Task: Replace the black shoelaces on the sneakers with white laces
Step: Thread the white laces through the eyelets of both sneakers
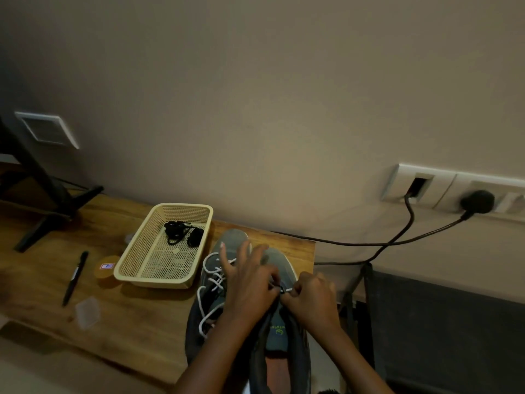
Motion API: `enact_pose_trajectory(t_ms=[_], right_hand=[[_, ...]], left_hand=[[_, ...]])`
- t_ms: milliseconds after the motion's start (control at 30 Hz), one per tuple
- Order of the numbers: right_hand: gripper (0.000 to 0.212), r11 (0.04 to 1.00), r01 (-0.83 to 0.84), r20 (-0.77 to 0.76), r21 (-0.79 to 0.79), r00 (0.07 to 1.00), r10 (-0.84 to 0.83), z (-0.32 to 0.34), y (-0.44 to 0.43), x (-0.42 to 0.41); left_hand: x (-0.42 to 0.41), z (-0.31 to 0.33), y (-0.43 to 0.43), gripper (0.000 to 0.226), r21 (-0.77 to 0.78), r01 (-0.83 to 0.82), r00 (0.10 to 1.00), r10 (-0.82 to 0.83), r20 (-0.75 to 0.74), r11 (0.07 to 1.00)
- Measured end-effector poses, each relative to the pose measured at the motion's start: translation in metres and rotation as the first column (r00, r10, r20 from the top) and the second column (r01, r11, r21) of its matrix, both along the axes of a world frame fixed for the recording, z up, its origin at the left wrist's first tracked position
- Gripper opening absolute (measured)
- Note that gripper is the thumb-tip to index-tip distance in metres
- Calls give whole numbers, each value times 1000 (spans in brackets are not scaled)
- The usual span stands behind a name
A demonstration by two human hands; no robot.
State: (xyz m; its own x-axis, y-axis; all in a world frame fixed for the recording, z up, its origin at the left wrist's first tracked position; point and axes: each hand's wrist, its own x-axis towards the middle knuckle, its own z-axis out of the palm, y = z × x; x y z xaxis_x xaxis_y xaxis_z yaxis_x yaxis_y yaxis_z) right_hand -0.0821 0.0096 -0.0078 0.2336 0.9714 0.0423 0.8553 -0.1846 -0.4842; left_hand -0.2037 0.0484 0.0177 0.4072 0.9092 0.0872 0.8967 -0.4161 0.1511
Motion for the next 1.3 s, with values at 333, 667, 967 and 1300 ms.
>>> enact_pose_trajectory(t_ms=[333, 667, 967, 1300], right_hand=[[37, 999, 36, -73, 25, 997, -35, -5, -1, 1], [34, 998, 56, -63, 3, 996, -56, -7, 2, 0], [34, 997, 71, -5, 19, 997, -71, 0, -2, 0], [31, 997, 74, 55, -12, 996, -73, 5, -5, 0]], left_hand=[[5, -7, -1, 10, -22, -51, 996, 49, -78, 998], [-25, 3, 19, 20, 18, -286, 952, 282, 123, 958], [-4, -7, 14, 19, -51, -115, 992, 111, -65, 992], [-65, 19, 42, 11, 14, -570, 731, 499, 466, 822]])
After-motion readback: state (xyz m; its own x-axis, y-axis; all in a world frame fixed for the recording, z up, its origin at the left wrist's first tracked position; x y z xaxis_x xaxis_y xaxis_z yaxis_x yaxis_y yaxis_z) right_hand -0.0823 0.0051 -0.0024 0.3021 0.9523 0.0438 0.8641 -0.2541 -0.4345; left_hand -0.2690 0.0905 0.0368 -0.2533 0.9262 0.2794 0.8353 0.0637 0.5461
